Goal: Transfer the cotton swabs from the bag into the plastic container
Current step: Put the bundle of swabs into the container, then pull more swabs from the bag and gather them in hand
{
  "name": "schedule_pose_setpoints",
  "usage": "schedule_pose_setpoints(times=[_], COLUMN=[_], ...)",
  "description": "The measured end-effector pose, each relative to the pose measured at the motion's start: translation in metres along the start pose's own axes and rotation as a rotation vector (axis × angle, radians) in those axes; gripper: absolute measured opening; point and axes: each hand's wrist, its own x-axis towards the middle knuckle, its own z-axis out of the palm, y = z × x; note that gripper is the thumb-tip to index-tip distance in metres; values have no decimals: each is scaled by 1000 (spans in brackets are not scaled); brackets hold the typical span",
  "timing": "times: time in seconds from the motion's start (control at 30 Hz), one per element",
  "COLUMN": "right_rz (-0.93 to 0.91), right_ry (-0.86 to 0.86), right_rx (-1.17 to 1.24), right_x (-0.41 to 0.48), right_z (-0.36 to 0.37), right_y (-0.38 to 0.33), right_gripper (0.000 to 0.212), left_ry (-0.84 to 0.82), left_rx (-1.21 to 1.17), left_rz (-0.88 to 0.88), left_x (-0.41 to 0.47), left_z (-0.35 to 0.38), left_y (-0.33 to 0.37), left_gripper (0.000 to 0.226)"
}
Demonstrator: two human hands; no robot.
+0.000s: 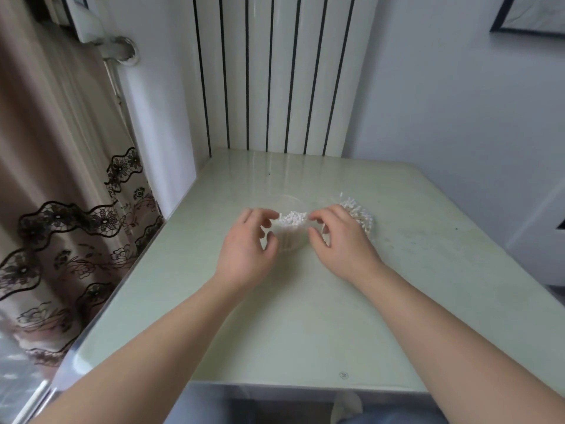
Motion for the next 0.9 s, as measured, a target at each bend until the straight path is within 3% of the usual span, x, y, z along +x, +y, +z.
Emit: schedule_pose_setpoints(times=[0.17,0.47,0.67,0.9], right_rz=[62,157,195,227], right_ry=[-109,-229,-219,-291], right_rx=[-254,-405,-394,-347], right_x=[-25,-26,-16,-3], right_z=[-15,-12,-12,-5], right_y=[21,49,52,58], right_gripper=[11,36,47,54], left_ry=[-209,-526,-507,-366], left_rx=[-58,90,130,55], left_rz=[135,-10,-41,-44], left_x=[-6,6,25,33], left_z=[33,77,94,117], left_y=[31,48,49,47], left_gripper=[22,44,53,41])
